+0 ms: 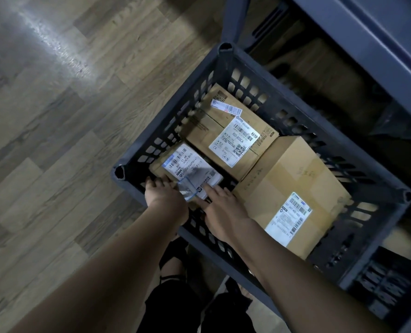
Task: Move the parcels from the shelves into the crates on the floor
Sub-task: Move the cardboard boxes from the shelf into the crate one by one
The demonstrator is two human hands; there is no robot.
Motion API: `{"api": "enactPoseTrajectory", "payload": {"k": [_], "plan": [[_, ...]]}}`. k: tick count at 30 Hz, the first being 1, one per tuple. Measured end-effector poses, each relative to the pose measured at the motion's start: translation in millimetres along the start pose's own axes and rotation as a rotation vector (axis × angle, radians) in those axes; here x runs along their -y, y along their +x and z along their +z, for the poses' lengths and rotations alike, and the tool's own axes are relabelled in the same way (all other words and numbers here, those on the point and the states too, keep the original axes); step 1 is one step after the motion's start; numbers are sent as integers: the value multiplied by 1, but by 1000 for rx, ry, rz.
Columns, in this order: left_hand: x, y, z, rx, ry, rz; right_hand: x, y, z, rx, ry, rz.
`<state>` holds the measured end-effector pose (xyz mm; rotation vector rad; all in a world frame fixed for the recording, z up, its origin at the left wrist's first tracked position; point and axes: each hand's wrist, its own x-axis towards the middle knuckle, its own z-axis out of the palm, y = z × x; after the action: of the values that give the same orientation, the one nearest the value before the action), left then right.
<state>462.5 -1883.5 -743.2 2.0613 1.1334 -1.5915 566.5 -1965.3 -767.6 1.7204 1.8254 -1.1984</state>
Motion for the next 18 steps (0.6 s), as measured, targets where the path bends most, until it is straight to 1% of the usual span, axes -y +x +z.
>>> {"api": "enactPoseTrajectory", "payload": {"k": [3, 6, 8, 13, 16, 18], "plan": [[6, -4, -1, -37, -49, -26, -2, 3, -4, -48, 60, 72], [14, 0, -4, -69, -63, -27, -6, 7, -4, -85, -35, 82], [16, 6, -4, -80, -32, -11, -5, 9, -2, -106, -50, 103], [14, 13, -2, -78, 10, -2, -1, 12, -2, -97, -42, 130], [18, -1, -9, -135, 17, 9, 0, 0, -17, -49, -82, 153], [23, -19, -22, -165, 33, 8, 4, -14, -33, -56, -79, 171]]}}
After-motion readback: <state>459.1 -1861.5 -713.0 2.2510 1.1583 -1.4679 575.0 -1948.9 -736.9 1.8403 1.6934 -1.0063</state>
